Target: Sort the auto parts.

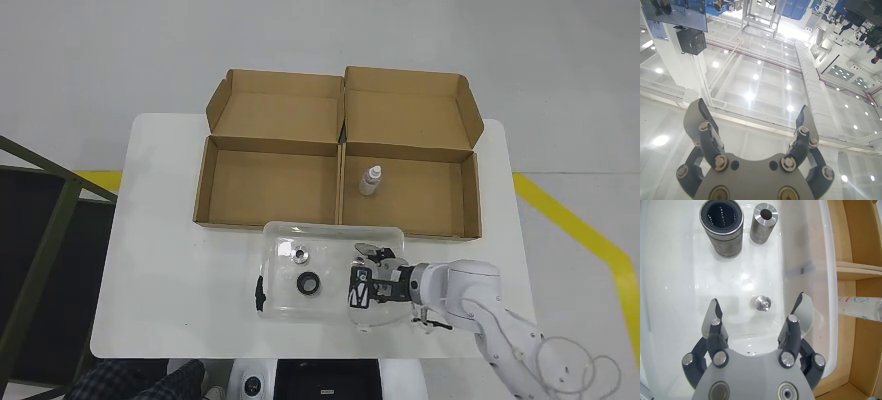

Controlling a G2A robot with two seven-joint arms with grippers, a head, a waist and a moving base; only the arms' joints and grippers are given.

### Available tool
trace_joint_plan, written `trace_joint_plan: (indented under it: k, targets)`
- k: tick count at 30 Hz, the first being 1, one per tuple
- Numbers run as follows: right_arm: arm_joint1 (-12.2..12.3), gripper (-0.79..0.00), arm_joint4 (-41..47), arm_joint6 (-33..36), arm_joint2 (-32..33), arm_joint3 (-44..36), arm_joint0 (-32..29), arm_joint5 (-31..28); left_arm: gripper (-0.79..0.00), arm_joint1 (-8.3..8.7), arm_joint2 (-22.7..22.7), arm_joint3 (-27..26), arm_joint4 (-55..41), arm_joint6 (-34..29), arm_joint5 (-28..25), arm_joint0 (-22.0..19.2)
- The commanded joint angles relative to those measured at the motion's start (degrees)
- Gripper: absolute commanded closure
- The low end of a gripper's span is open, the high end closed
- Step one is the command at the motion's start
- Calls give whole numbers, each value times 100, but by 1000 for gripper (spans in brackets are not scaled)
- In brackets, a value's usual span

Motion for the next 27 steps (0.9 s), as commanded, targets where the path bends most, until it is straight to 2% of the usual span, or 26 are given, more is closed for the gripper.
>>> trace_joint_plan:
  k: [1, 5, 9, 17, 20, 27]
  targets:
    - [-6, -505, 31, 65, -43, 26, 26, 28, -785, 0, 0, 0, 0, 0, 0, 0]
    - [-18, -505, 74, 340, -104, 62, 91, 124, -785, 0, 0, 0, 0, 0, 0, 0]
    - [-30, -391, 172, 456, -165, 113, 168, 151, -785, 0, 0, 0, 0, 0, 0, 0]
    - [-45, -308, 239, 545, -225, 224, 300, 270, -785, 0, 0, 0, 0, 0, 0, 0]
    - [-47, -302, 239, 545, -239, 253, 336, 312, -785, 0, 0, 0, 0, 0, 0, 0]
    - [-55, -172, 224, 510, -289, 367, 413, 370, -785, 0, 0, 0, 0, 0, 0, 0]
